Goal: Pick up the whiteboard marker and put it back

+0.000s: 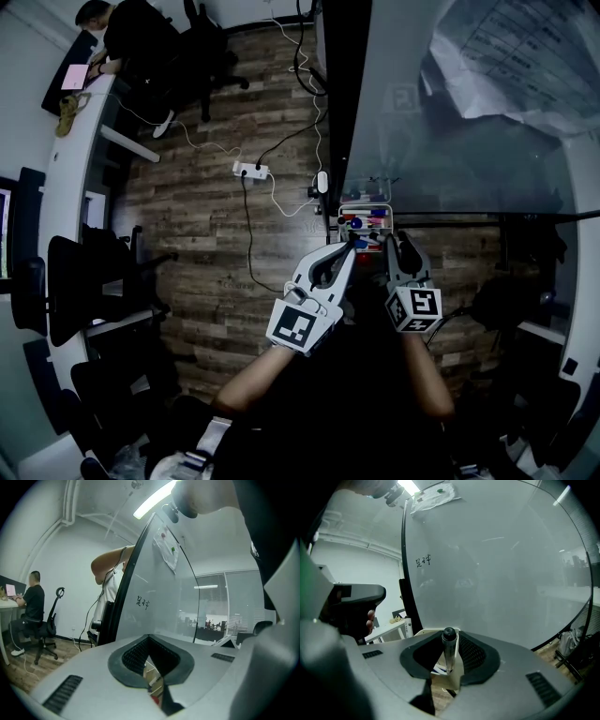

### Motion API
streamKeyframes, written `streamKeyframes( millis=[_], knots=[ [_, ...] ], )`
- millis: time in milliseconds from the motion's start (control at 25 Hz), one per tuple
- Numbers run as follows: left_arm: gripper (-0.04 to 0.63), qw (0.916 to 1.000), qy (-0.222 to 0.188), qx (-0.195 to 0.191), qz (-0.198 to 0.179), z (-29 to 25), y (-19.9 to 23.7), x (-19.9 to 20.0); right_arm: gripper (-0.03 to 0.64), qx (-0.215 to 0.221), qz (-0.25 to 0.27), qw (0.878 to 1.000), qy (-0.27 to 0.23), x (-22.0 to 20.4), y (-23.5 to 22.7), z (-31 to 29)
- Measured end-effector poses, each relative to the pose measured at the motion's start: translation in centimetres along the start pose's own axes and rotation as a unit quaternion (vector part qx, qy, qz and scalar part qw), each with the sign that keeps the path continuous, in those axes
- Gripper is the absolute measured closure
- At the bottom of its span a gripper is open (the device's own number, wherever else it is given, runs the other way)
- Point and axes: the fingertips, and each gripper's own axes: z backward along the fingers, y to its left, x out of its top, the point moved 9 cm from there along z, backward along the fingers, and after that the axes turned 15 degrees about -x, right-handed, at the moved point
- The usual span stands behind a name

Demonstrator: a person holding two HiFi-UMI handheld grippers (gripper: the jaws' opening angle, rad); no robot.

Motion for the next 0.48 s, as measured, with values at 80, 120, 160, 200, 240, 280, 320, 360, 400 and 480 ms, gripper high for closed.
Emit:
streamKeyframes(
  millis=[80, 120, 160, 200, 240, 280, 320, 360, 400, 480],
  knots=[
    [0.588, 1.0, 0.0, -0.001, -0.002, 0.12, -0.07, 0.08, 0.523, 0.0, -0.002, 1.0, -0.002, 0.04, 0.04, 0.08],
    [0.588, 1.0, 0.0, -0.001, -0.002, 0.18, -0.08, 0.1, 0.523, -0.001, -0.003, 1.0, -0.003, 0.06, 0.07, 0.11],
    [0.588, 1.0, -0.001, 0.0, -0.003, 0.21, -0.07, 0.13, 0.52, -0.001, -0.004, 1.0, -0.005, 0.1, 0.08, 0.13],
    [0.588, 1.0, -0.002, 0.0, -0.002, 0.21, -0.07, 0.17, 0.52, -0.001, -0.005, 1.0, -0.006, 0.16, 0.09, 0.14],
    [0.588, 1.0, -0.002, 0.0, -0.002, 0.21, -0.07, 0.19, 0.518, -0.002, -0.004, 1.0, -0.007, 0.21, 0.08, 0.14],
    [0.588, 1.0, -0.002, -0.001, -0.002, 0.2, -0.08, 0.21, 0.518, -0.002, -0.003, 1.0, -0.008, 0.27, 0.07, 0.15],
    [0.588, 1.0, -0.002, -0.001, -0.002, 0.2, -0.09, 0.22, 0.518, -0.002, -0.002, 1.0, -0.008, 0.32, 0.06, 0.16],
    [0.588, 1.0, -0.002, -0.001, -0.002, 0.22, -0.1, 0.21, 0.518, -0.002, -0.002, 1.0, -0.009, 0.37, 0.05, 0.18],
    [0.588, 1.0, -0.002, -0.001, -0.001, 0.24, -0.11, 0.21, 0.518, -0.003, -0.001, 1.0, -0.01, 0.41, 0.05, 0.21],
    [0.588, 1.0, -0.002, -0.002, -0.001, 0.27, -0.13, 0.21, 0.518, -0.003, -0.002, 1.0, -0.012, 0.5, 0.07, 0.31]
  ],
)
